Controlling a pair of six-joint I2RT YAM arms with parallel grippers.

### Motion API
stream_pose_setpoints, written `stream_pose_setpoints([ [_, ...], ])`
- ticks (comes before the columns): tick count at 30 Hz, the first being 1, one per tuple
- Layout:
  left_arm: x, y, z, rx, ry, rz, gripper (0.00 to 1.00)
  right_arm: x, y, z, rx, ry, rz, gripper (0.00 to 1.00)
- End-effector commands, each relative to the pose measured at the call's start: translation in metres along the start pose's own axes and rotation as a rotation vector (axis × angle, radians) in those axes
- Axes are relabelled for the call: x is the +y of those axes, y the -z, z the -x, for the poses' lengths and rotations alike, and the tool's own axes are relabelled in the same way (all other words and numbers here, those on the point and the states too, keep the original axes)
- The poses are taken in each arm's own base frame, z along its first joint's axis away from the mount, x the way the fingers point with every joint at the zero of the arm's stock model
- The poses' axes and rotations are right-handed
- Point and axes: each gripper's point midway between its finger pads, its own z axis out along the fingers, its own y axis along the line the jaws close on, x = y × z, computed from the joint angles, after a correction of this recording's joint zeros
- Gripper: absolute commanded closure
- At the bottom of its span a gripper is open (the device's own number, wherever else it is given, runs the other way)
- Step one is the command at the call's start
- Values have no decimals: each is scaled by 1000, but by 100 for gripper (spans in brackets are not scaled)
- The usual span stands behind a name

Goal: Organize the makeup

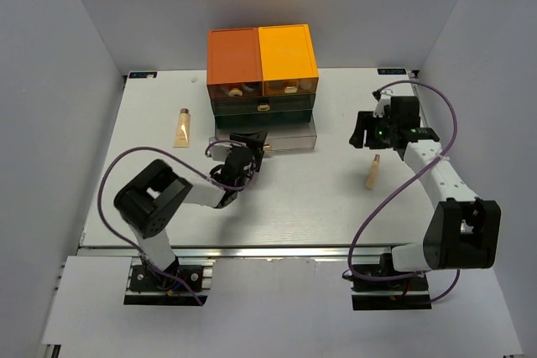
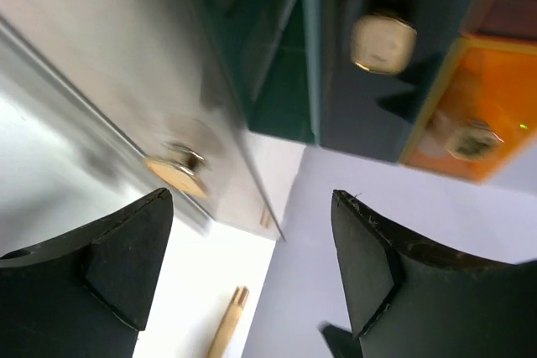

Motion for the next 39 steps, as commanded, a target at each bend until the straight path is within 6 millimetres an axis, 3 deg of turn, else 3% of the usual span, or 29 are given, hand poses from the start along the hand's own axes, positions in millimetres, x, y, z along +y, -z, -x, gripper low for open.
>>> stream_pose_setpoints([
  [1, -29, 23, 5, 25, -112, -31, 14, -47, 12, -31, 159, -166, -310, 35],
  [2, -45, 33, 8, 29, -129, -54, 15, -55, 9, -40, 187, -182, -341, 37],
  [5, -36, 48, 23, 7, -293, 31, 19, -73, 3, -55, 227, -199, -414, 43],
  [6, -50, 59, 29, -3, -326, 17, 21, -77, 1, -60, 246, -201, -432, 44],
  [7, -36, 66, 38, -11, -376, 80, 22, -80, -1, -65, 265, -199, -437, 44],
  [8, -36, 72, 46, -32, -408, 88, 24, -84, -4, -71, 291, -200, -449, 44],
  [9, -49, 84, 53, -43, -413, 62, 25, -89, -5, -74, 302, -191, -475, 44],
  [11, -33, 98, 67, -60, -477, 114, 26, -97, -8, -81, 337, -171, -502, 44],
  [12, -41, 108, 79, -94, -487, 97, 26, -101, -8, -82, 342, -167, -518, 44],
  [13, -22, 116, 89, -103, -532, 161, 26, -103, -9, -83, 347, -164, -520, 44],
  [14, -20, 122, 96, -116, -556, 173, 25, -106, -13, -87, 361, -160, -524, 44],
  [19, -19, 153, 145, -234, -678, 249, 7, -110, -31, -99, 397, -178, -515, 45],
  [20, -31, 159, 153, -249, -729, 232, 6, -112, -36, -104, 406, -185, -517, 48],
  [23, -47, 163, 175, -266, -879, 244, 3, -115, -46, -106, 409, -194, -514, 52],
  [24, -60, 164, 185, -290, -897, 249, 2, -114, -49, -106, 410, -199, -506, 57],
  [28, -75, 156, 206, -268, -997, 295, 2, -114, -54, -113, 425, -208, -484, 68],
  [29, -75, 153, 204, -225, -1008, 291, 2, -113, -54, -112, 422, -209, -477, 70],
  [30, -74, 148, 218, -235, -994, 326, 2, -109, -55, -110, 419, -205, -449, 71],
  [33, -61, 136, 229, -160, -946, 366, 2, -96, -55, -81, 331, -109, -339, 75],
  [34, -54, 135, 250, -186, -902, 402, 2, -89, -56, -71, 306, -19, -269, 76],
  [35, -44, 131, 265, -179, -835, 425, 2, -69, -55, -47, 225, 42, -147, 80],
  [38, -29, 127, 290, -189, -672, 460, 2, -38, -47, -11, 112, 263, 39, 82],
  [39, -22, 126, 302, -180, -597, 469, 2, -18, -44, 0, 73, 302, 137, 86],
])
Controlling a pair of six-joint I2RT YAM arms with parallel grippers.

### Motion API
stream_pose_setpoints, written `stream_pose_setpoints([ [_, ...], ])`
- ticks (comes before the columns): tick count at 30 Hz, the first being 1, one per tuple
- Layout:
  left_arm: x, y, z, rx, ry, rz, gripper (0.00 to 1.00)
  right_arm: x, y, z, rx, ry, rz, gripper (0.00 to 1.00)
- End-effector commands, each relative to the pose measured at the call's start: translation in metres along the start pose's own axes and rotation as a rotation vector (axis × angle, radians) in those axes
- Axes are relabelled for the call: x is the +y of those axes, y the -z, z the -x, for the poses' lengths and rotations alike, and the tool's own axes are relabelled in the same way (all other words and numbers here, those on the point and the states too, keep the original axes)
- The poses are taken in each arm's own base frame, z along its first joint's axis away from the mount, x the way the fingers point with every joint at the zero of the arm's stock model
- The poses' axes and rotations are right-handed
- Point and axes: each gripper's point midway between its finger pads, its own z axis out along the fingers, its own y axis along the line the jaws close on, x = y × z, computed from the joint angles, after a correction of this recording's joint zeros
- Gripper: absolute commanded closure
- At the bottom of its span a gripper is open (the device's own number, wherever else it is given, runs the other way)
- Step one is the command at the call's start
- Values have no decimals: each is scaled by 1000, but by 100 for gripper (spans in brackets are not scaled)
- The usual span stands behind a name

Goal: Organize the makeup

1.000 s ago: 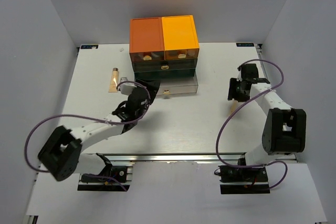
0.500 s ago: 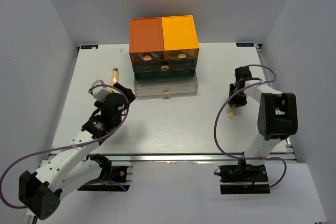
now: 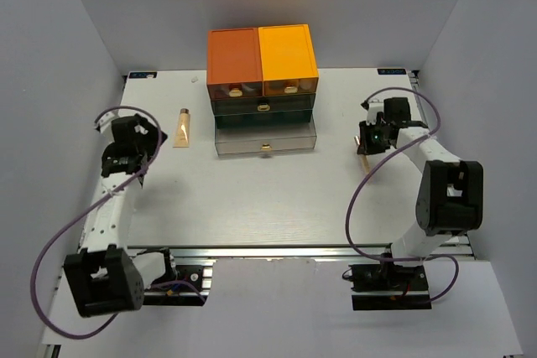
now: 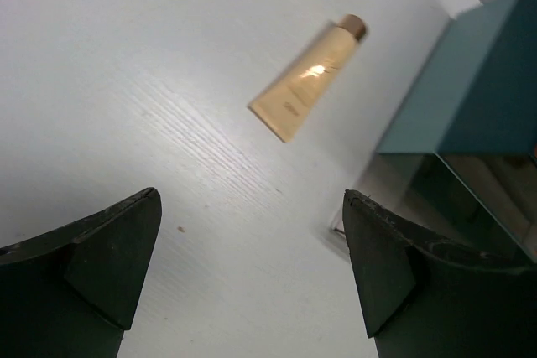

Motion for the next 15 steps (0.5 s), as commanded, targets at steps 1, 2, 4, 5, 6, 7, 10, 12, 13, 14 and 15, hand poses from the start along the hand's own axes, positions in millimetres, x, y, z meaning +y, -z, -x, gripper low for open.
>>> stream_pose_setpoints([
  [1, 12, -18, -9, 157, 166, -25, 2, 56, 49, 81, -311, 343, 274, 86],
  [2, 14, -23, -10, 173, 222, -7, 2, 70, 57, 90, -356, 446, 331, 86],
  [4, 14, -38, -19, 235, 257, 7, 2, 101, 79, 107, -437, 571, 459, 87],
  [5, 9, -43, -13, 233, 266, 4, 2, 122, 86, 111, -470, 656, 514, 86],
  [6, 8, -48, -12, 239, 264, 9, 2, 136, 93, 114, -517, 792, 553, 85],
  [7, 7, -53, -12, 244, 260, 11, 2, 147, 100, 122, -555, 877, 563, 84],
  [10, 10, -72, -12, 267, 183, 40, 2, 201, 100, 128, -626, 1208, 587, 77],
  [12, 16, -84, -15, 300, 92, 62, 2, 212, 91, 134, -625, 1364, 540, 76],
  [13, 18, -87, -16, 311, 68, 69, 3, 227, 76, 131, -602, 1413, 559, 77],
  [14, 21, -90, -19, 321, 27, 73, 3, 235, 79, 148, -629, 1457, 526, 78],
  [15, 22, -95, -20, 334, 12, 77, 3, 237, 72, 155, -618, 1487, 490, 78],
])
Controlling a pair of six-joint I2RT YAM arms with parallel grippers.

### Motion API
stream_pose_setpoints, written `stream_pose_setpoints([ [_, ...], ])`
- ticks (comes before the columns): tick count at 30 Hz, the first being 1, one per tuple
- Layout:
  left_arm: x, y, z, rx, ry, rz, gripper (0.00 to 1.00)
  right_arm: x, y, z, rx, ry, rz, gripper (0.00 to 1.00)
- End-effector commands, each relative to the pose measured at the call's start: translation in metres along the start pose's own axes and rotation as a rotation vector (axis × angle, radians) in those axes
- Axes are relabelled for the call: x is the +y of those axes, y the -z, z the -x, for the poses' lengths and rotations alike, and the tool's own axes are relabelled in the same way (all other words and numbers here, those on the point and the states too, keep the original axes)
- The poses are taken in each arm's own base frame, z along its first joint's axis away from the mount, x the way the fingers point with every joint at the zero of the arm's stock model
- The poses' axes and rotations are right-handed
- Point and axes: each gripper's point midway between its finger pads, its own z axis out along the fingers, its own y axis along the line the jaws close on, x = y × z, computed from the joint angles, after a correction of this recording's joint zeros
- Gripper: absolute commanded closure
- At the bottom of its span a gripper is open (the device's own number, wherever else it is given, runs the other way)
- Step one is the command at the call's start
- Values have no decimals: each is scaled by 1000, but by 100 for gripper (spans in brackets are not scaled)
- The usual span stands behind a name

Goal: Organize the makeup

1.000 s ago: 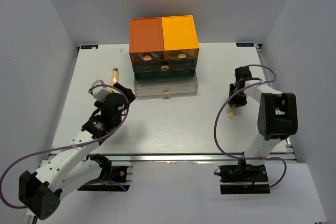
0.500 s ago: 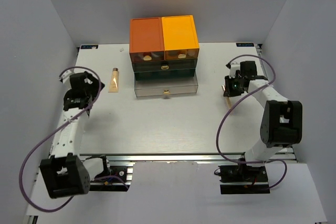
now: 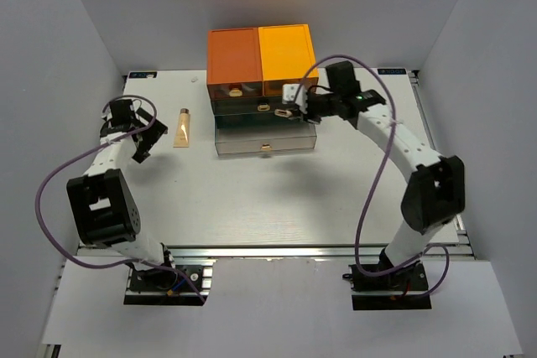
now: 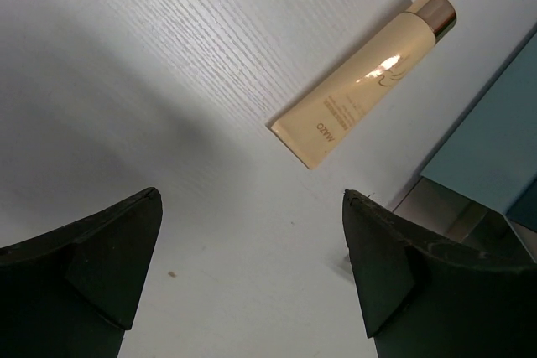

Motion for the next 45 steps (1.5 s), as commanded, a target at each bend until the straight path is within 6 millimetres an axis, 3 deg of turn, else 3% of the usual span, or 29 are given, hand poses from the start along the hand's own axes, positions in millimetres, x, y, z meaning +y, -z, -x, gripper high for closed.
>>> stream_pose_setpoints([
  [1, -3, -1, 7, 11, -119, -6, 3, -18, -36, -8, 65, 244, 37, 78],
  [2, 0, -4, 12, -8, -122, 18, 3, -37, -38, -1, 86, 285, -1, 79],
  [4, -5, -10, 18, -17, -131, 14, 4, -43, -59, -11, 118, 324, 13, 78],
  [6, -10, -17, 21, -14, -144, -1, 7, -58, -65, -11, 152, 373, -8, 70],
  [7, -14, -18, 25, -23, -171, -9, 7, -56, -73, -19, 164, 395, 15, 64],
  [8, -20, -20, 26, -40, -200, -12, 7, -56, -74, -24, 186, 397, 22, 51],
  [11, -33, -24, 28, -79, -307, -31, 7, -53, -79, -32, 206, 402, 39, 40],
  [14, -51, -29, 24, -104, -422, -50, 7, -48, -77, -34, 202, 369, 37, 37],
  [17, -73, -39, 20, -134, -523, -67, 8, -45, -69, -22, 173, 291, 1, 37],
  [20, -98, -49, 13, -171, -624, -99, 9, -49, -45, 9, 74, 181, -56, 38],
  [21, -107, -52, 6, -176, -661, -109, 9, -55, -23, 24, 32, 101, -106, 39],
  [23, -115, -66, 2, -183, -722, -93, 10, -40, -10, 22, -11, 14, -97, 39],
  [24, -113, -71, 2, -181, -732, -75, 11, -46, 14, 35, -43, -5, -156, 39],
  [25, -111, -77, 1, -171, -744, -63, 13, -42, 24, 35, -54, -22, -170, 39],
  [26, -103, -90, -6, -138, -768, -32, 17, -26, 25, 21, -50, -67, -149, 39],
  [27, -105, -93, -2, -146, -768, -22, 18, -25, 46, 27, -64, -77, -190, 39],
  [29, -103, -100, -3, -145, -775, -14, 18, -7, 54, 13, -55, -120, -189, 39],
  [30, -103, -106, -4, -140, -775, -5, 18, -5, 70, 17, -62, -116, -218, 39],
  [36, -97, -122, -5, -124, -796, 46, 18, 19, 93, 1, -58, -212, -256, 39],
  [41, -89, -126, -19, -80, -791, 35, 22, 14, 100, -2, -68, -267, -282, 38],
  [42, -88, -126, -22, -73, -783, 32, 26, 13, 100, -2, -70, -271, -283, 38],
  [43, -83, -124, -26, -66, -779, 32, 38, 11, 102, 1, -77, -269, -287, 38],
  [45, -77, -120, -28, -69, -754, 48, 52, 7, 103, 0, -78, -280, -293, 38],
])
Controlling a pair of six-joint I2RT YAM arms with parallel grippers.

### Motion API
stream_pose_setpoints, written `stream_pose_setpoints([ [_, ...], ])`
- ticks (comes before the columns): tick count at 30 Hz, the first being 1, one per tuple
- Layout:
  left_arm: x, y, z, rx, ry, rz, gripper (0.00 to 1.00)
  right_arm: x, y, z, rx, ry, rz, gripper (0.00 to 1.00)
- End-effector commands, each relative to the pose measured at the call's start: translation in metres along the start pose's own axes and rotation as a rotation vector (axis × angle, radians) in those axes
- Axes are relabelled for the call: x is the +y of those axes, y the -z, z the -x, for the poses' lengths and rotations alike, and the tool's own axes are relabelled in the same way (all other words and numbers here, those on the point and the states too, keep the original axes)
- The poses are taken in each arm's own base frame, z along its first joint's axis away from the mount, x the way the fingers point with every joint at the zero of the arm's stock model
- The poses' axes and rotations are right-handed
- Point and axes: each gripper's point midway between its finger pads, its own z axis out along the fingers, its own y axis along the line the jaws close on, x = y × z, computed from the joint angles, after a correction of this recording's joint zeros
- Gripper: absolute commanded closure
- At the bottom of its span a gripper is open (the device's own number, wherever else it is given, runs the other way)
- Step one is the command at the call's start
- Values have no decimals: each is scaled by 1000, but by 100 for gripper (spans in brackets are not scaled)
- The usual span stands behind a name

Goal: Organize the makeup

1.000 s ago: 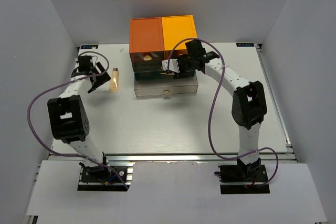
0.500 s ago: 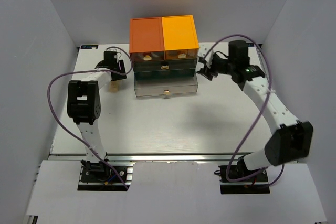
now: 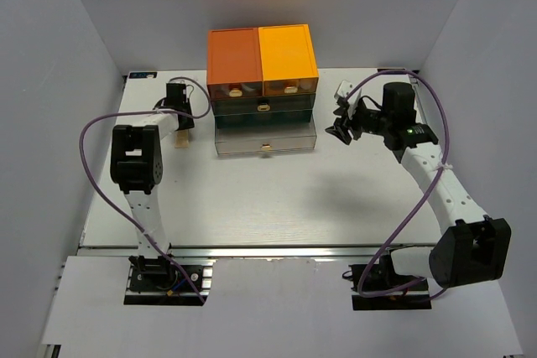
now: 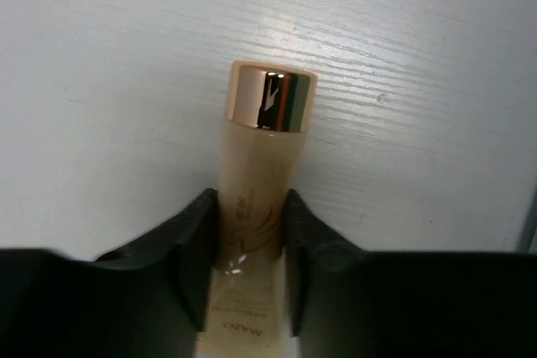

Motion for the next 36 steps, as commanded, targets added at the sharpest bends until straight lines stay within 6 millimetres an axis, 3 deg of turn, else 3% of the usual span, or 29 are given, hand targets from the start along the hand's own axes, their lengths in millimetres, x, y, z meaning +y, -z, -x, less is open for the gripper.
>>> stream_pose_setpoints([
  [1, 4, 14, -7, 2, 25, 7, 63, -9, 4, 21, -61, -2, -13, 38],
  [6, 12, 39, -8, -36, 99, 9, 71, -8, 5, 16, -56, -27, -7, 38],
  [8, 19, 50, 0, -66, 168, 0, 71, -5, 6, 14, -54, -36, -6, 38],
  [11, 23, 84, 20, -127, 354, -106, 71, 0, 9, 13, -56, -53, -7, 39],
  [13, 9, 117, 34, -190, 491, -239, 69, 3, 9, 11, -57, -66, -7, 39],
  [14, -11, 134, 36, -193, 528, -374, 68, 5, 10, 8, -55, -72, -9, 39],
  [16, -31, 175, 40, -234, 739, -565, 67, 8, 10, 3, -51, -89, -7, 39],
  [19, -41, 221, 41, -286, 1066, -747, 67, 12, 9, 1, -53, -104, 3, 39],
  [21, -46, 237, 43, -298, 1271, -773, 67, 13, 9, 2, -56, -110, 7, 39],
  [22, -58, 249, 40, -289, 1304, -804, 67, 14, 9, 2, -57, -112, 8, 39],
  [24, -60, 252, 47, -299, 1399, -774, 67, 14, 9, 3, -60, -114, 9, 39],
  [25, -76, 257, 49, -262, 1406, -776, 67, 13, 9, 4, -62, -117, 10, 39],
  [29, -101, 263, 63, -276, 1505, -749, 68, 12, 11, 10, -76, -118, 6, 39],
  [32, -111, 252, 65, -274, 1572, -659, 68, 13, 13, 12, -80, -118, 0, 39],
  [34, -112, 239, 53, -257, 1630, -525, 69, 14, 16, 14, -84, -111, -6, 39],
  [35, -114, 244, 63, -276, 1658, -519, 69, 15, 17, 13, -82, -111, -7, 39],
  [36, -119, 233, 54, -262, 1655, -464, 69, 16, 18, 13, -82, -110, -8, 39],
])
